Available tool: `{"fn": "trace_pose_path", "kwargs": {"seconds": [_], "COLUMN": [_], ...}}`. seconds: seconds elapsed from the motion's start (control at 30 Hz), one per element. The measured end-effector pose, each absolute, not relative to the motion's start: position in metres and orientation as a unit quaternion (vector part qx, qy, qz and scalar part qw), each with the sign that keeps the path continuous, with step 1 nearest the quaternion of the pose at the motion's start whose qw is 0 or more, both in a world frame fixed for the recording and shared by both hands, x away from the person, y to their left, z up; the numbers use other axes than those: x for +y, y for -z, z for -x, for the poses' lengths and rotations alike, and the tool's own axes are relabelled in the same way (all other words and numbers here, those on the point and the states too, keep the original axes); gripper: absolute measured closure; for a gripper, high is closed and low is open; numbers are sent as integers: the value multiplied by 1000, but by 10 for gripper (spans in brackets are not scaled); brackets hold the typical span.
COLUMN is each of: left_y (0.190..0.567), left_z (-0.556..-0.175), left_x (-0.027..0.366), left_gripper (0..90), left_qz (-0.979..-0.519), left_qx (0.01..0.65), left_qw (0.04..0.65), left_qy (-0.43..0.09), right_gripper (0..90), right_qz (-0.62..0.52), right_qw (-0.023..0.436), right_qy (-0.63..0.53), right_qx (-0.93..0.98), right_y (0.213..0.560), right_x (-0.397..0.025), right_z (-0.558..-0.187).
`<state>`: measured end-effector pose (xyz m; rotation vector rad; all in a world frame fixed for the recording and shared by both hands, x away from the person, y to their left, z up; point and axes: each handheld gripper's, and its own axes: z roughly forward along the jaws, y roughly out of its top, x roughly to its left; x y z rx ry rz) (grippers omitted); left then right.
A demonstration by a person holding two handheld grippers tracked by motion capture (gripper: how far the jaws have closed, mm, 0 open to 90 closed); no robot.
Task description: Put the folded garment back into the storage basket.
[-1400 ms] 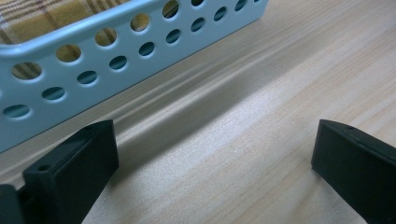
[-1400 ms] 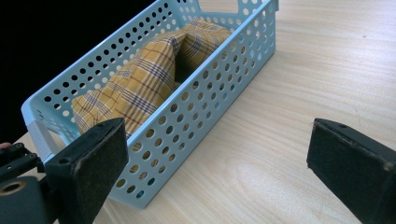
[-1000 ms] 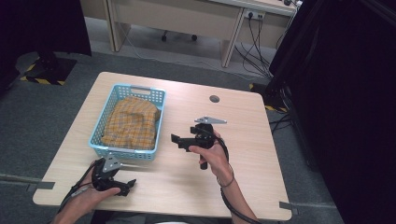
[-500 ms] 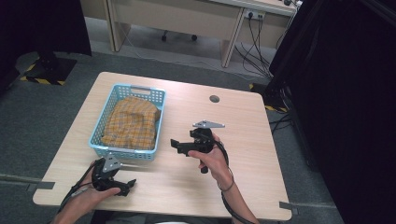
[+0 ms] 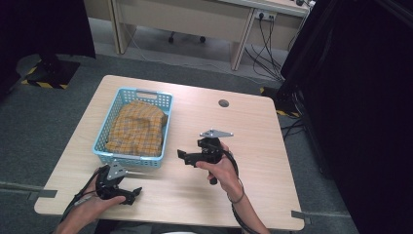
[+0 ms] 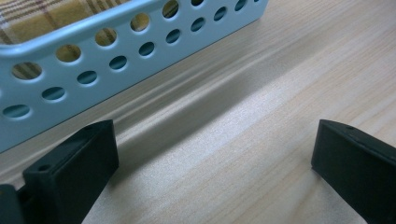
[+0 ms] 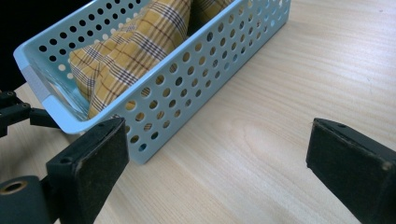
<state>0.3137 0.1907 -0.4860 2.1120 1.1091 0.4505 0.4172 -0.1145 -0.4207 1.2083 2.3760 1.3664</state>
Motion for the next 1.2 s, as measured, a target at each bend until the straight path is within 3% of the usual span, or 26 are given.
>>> {"fn": "trace_pose_path", "kwargs": {"seconds": [1.2], "left_y": [486], "left_z": [-314], "left_x": [191], "left_gripper": [0], "left_qz": [-815], "left_qx": [428], "left_qw": [349], "left_qy": [-174], "right_gripper": [65], "right_qz": [-397], "right_qw": [70], "right_qy": [-424], "right_qx": [811], "right_y": [442], "right_x": [-125], "right_z": [-403]}}
